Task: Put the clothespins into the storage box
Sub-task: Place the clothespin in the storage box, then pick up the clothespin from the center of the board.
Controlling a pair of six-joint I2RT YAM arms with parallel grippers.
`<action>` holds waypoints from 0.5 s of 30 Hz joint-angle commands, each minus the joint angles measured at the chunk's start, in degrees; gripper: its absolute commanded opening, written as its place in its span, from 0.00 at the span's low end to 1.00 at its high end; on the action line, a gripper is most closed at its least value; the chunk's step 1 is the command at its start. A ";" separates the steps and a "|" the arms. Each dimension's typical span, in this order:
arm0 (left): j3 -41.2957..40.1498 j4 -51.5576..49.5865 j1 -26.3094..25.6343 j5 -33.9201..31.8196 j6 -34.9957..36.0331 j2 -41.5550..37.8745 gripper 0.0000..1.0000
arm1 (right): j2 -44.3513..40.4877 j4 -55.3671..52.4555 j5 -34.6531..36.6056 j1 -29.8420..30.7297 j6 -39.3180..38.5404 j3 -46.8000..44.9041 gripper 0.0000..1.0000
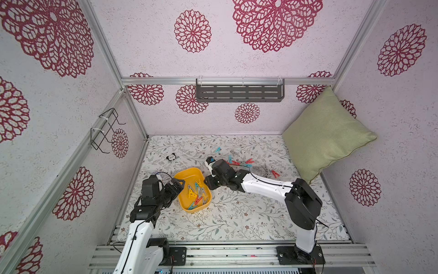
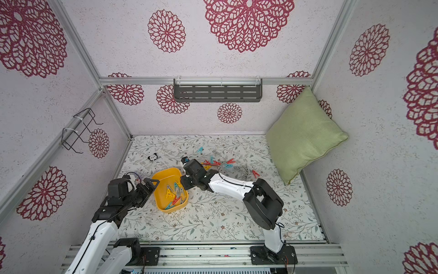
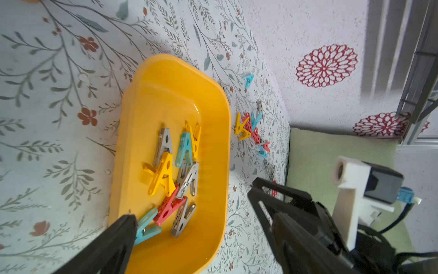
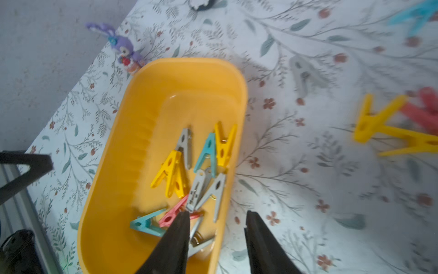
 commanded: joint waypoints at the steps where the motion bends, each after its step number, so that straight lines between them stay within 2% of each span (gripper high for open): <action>1: 2.55 3.69 -5.00 -3.56 -0.79 2.36 0.97 | -5.96 2.09 3.18 -4.40 0.10 -3.38 0.45; 7: 3.94 8.88 -12.27 -6.09 -2.44 8.28 0.97 | -11.92 2.51 8.08 -13.03 1.47 -12.28 0.44; 15: 6.30 14.20 -19.03 -7.18 -3.24 16.23 0.97 | -15.66 3.71 9.42 -24.24 1.25 -21.28 0.44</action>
